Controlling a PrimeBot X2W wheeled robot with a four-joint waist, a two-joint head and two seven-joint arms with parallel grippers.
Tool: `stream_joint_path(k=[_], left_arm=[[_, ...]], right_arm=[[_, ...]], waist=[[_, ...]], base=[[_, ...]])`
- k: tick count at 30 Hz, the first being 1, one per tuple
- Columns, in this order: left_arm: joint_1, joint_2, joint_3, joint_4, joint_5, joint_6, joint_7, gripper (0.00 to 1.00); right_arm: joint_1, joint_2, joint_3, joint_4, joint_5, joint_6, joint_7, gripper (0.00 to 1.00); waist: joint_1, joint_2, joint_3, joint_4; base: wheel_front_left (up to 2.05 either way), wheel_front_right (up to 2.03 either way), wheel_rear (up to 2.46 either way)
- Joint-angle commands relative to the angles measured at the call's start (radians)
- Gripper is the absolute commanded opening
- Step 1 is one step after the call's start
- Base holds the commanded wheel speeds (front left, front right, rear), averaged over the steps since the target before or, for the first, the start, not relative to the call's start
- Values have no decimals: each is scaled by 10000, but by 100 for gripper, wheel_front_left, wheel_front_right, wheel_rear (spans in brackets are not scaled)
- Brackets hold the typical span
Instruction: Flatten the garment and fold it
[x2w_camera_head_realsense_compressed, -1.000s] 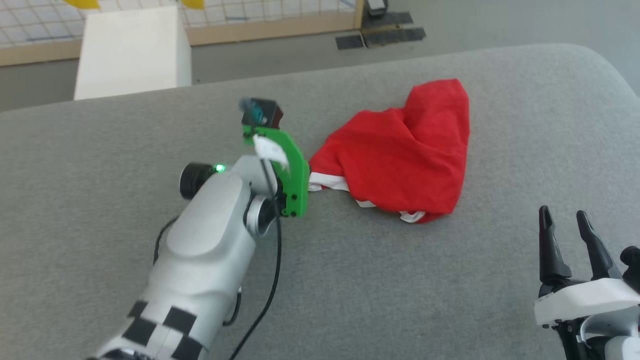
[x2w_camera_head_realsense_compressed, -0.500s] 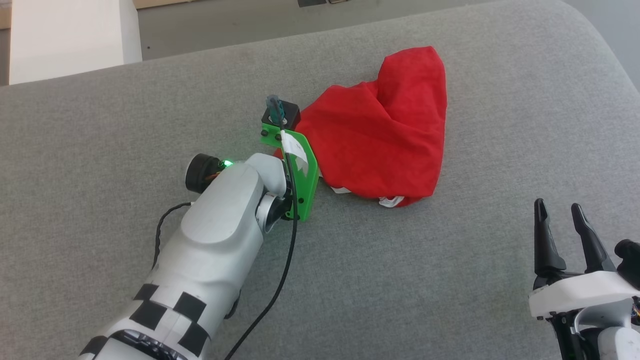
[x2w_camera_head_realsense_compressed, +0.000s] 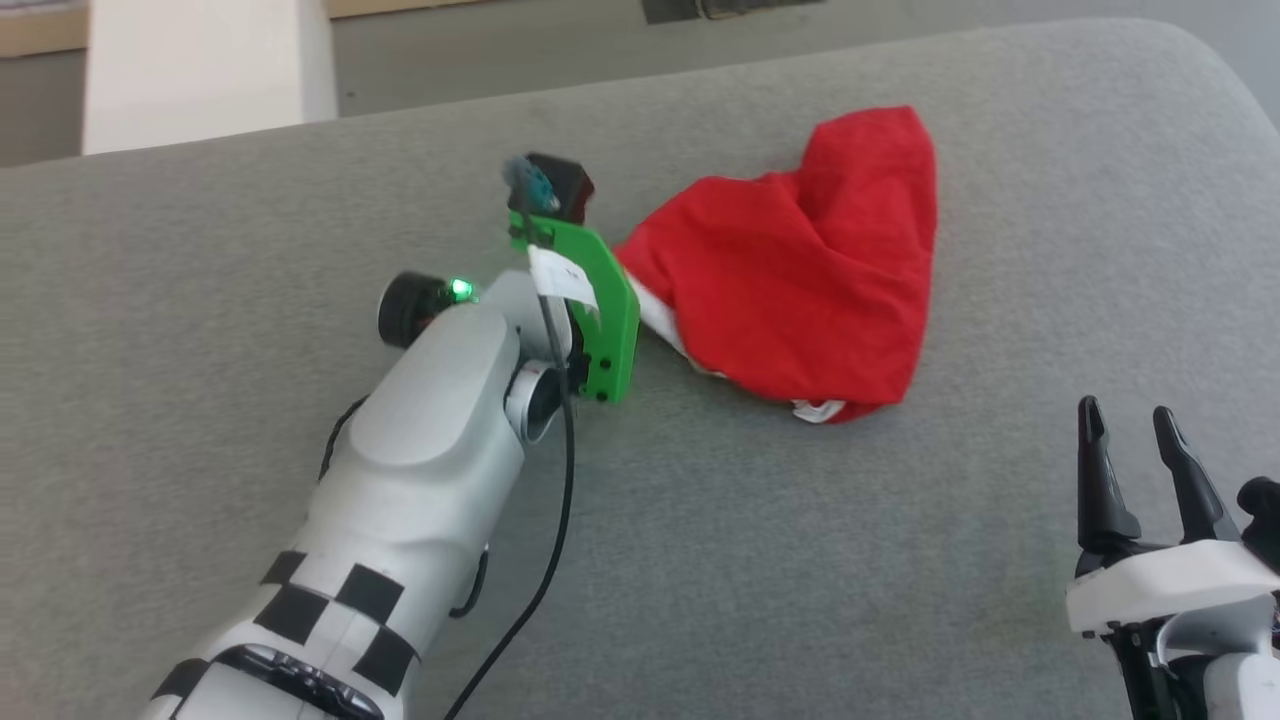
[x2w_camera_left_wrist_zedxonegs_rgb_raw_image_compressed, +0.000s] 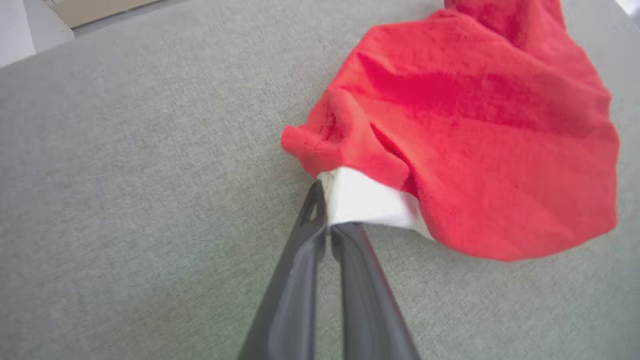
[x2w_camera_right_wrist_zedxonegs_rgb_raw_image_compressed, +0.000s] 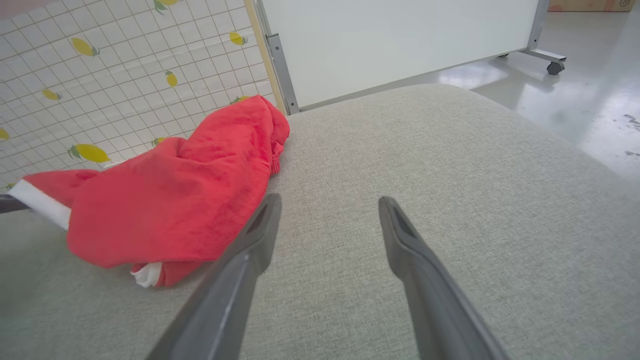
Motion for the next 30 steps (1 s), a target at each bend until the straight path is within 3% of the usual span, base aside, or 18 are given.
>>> stream_joint_path(k=[1, 7, 16, 23, 24, 25, 30], left_arm=[[-211, 8, 152, -168, -118, -34, -373, 0], [509, 494, 973, -838, -582, 341, -1539, 0], [3886, 1872, 2879, -1773, -1812, 1755, -2236, 0], [6065, 1832, 3439, -2721, -2550, 2206, -2184, 0], [6225, 1805, 3484, -2931, -2631, 2179, -2222, 42], [6325, 1816, 3507, -3123, -2635, 2145, -2328, 100], [6916, 2171, 3814, -4502, -2242, 1868, -3909, 100]], right_arm=[[110, 7, -54, -53, -121, -15, 70, 100], [415, 7, -128, -294, -347, -15, 581, 100], [716, 7, 91, -659, -328, -15, 1188, 100], [876, 7, 135, -832, -287, -15, 1404, 100], [881, 7, 142, -844, -283, -15, 1430, 100], [884, 7, 151, -852, -277, -15, 1449, 100], [860, 7, 298, -887, -338, -15, 1622, 100]], waist=[[0, 0, -349, 487], [0, 0, -993, 1327], [0, 0, -1520, 1989], [0, 0, -1425, 2214], [0, 0, -1416, 2238], [0, 0, -1413, 2252], [0, 0, -1479, 2242]], base=[[0, 0, 0], [0, 0, 0], [0, 0, 0], [0, 0, 0], [0, 0, 0], [0, 0, 0], [0, 0, 0]])
